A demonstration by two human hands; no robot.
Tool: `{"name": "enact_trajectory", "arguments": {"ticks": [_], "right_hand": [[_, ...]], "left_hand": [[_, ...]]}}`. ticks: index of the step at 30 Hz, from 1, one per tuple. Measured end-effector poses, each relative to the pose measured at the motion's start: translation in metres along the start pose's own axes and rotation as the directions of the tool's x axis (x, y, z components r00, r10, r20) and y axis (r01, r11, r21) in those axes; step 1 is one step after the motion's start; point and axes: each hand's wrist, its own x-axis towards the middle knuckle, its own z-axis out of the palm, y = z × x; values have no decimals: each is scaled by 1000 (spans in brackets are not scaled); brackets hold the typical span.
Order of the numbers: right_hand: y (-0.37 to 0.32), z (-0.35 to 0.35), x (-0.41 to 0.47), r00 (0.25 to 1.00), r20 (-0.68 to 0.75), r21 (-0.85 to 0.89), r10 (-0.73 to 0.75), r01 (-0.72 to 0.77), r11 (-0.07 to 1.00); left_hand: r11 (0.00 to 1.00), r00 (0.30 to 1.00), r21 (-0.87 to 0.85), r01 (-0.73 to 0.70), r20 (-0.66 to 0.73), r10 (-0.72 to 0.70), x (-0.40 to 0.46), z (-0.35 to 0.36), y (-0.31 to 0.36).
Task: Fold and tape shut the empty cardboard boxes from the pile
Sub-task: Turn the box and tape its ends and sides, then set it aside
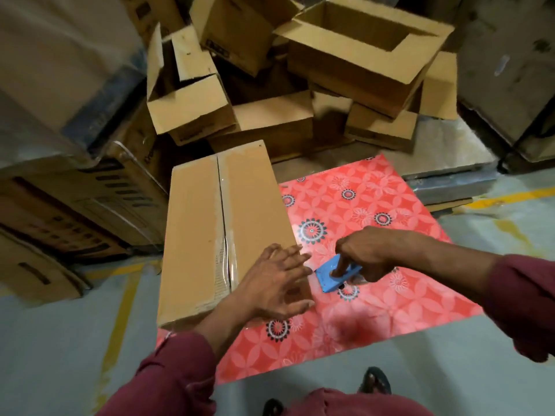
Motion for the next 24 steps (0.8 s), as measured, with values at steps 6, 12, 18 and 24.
{"name": "enact_trajectory", "arguments": {"ticks": [6,12,18,24], "right_hand": [[13,22,11,999,-45,124,-20,26,992],[20,31,14,993,-112,156,-26,44,987],[3,10,22,1000,-29,94,4,-2,996],[-5,18,55,972,204,-91,116,-99,991]], "left_hand": [[986,979,53,-157,141,148,23,-6,-12],[983,972,58,-177,169,165,35,0,-9],[985,983,-10,-171,72,171,37,5,-8],[988,984,-14,-157,86,157,39,8,-9]]}}
